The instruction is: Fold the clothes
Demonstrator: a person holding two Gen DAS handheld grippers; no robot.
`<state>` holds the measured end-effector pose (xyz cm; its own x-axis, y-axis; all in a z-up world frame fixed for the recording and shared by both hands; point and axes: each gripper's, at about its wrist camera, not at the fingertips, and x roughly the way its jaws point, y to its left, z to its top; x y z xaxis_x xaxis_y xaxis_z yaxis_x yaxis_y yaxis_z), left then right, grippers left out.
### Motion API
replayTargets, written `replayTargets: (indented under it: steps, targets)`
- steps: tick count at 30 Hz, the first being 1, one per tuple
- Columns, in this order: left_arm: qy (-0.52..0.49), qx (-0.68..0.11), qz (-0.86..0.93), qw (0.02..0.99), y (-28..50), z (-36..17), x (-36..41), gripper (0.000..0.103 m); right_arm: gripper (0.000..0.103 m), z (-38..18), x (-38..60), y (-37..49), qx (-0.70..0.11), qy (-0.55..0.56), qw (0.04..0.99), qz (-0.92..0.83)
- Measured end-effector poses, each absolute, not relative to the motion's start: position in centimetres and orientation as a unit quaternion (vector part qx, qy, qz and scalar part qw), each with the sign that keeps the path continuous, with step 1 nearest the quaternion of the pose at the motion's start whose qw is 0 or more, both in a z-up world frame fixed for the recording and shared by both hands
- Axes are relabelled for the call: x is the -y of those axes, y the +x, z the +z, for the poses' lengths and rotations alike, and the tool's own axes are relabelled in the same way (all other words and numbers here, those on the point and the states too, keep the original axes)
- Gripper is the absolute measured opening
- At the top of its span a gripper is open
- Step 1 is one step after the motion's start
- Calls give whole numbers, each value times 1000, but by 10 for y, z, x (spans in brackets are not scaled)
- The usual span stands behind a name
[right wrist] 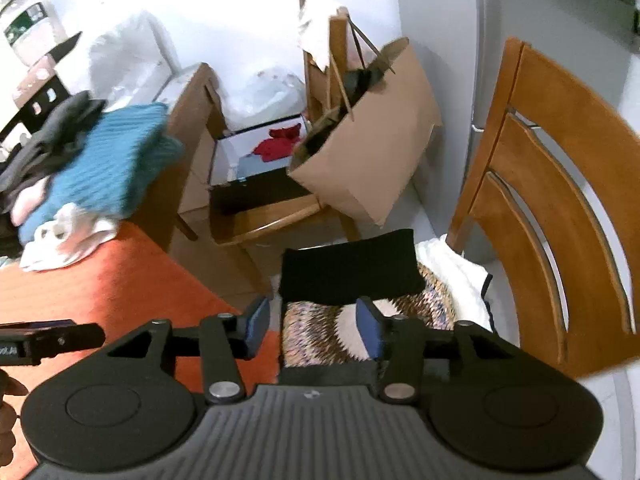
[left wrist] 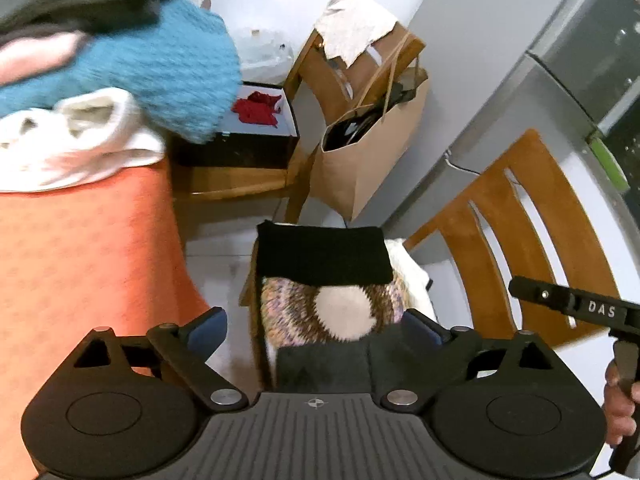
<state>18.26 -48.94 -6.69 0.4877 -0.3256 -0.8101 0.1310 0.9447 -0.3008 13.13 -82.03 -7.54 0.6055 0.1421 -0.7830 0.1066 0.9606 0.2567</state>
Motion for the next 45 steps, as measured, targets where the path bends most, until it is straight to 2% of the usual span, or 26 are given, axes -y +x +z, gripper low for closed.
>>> replayTargets:
  steps: [1,3,5,11,24,32,45]
  targets:
    - [-94,-487,-136,857,171,-60,483,96,63,-67,812,120,-441,140,886,6]
    - [-85,-485,-139,859,151,-48,470,99,86,-53,794,99,-434,146,889,0]
    - [-77,-482,-140,861,131,-37,456,100,88,-39,774,79,-430,142,892,0]
    - [-50,-473,-163,864,79,-14,417,103,102,-16,728,24,-428,151,891,-26]
    - [18,-459,-157,874,14,11,380,103,103,3,652,-39,-421,129,896,-60]
    - [13,-442,-139,886,-5,18,353,103,103,4,611,-56,-404,145,898,-93]
    - [72,-443,-166,878,-31,22,263,103,103,-11,483,-91,-408,162,888,-136]
